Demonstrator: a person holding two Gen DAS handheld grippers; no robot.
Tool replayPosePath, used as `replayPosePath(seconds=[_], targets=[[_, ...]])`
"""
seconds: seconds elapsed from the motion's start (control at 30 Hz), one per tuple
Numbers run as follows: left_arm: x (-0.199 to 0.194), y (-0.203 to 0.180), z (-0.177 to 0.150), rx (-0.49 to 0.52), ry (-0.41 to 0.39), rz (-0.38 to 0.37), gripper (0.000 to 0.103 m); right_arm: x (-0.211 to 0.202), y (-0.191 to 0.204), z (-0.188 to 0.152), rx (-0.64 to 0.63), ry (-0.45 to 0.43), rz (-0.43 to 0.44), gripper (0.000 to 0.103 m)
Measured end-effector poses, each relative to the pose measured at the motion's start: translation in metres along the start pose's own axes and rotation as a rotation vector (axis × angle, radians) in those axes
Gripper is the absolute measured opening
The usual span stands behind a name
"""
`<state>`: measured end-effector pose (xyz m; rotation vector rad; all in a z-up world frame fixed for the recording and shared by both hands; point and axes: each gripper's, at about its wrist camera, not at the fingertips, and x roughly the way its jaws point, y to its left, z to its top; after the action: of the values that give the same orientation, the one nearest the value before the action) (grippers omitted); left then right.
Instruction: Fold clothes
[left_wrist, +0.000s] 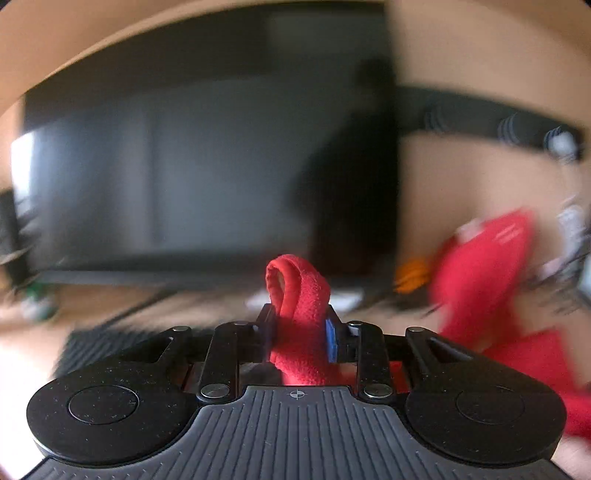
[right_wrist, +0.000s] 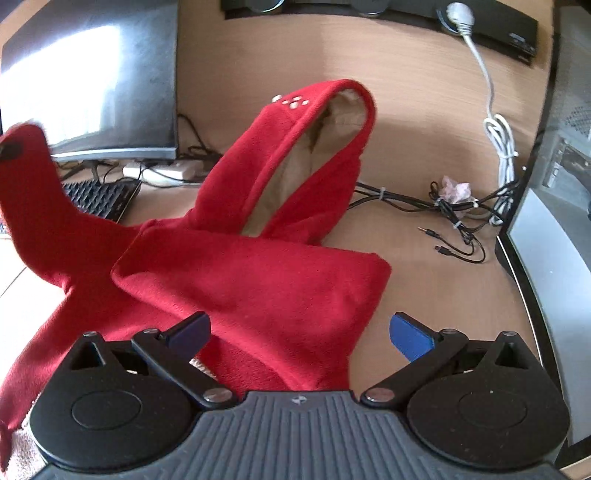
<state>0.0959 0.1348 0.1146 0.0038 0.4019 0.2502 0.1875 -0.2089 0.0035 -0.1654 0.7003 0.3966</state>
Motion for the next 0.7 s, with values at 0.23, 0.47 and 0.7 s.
replayPosePath(seconds=[0.23, 0.47, 0.7], targets=[[0.02, -0.109, 0.015, 0.094, 0.011, -0.405, 0.067, 0.0, -0.036, 0.002, 0.062, 0.0, -0.002, 0.103], [0.037, -0.159, -0.047, 0.355, 0.214, -0.466, 0.078, 0.014, -0.055, 0.016, 0.092, 0.011, 0.082, 0.103], [0.063, -0.169, -0.081, 0.478, 0.293, -0.361, 0.074, 0.065, -0.039, 0.035, 0.111, 0.066, 0.351, 0.091]])
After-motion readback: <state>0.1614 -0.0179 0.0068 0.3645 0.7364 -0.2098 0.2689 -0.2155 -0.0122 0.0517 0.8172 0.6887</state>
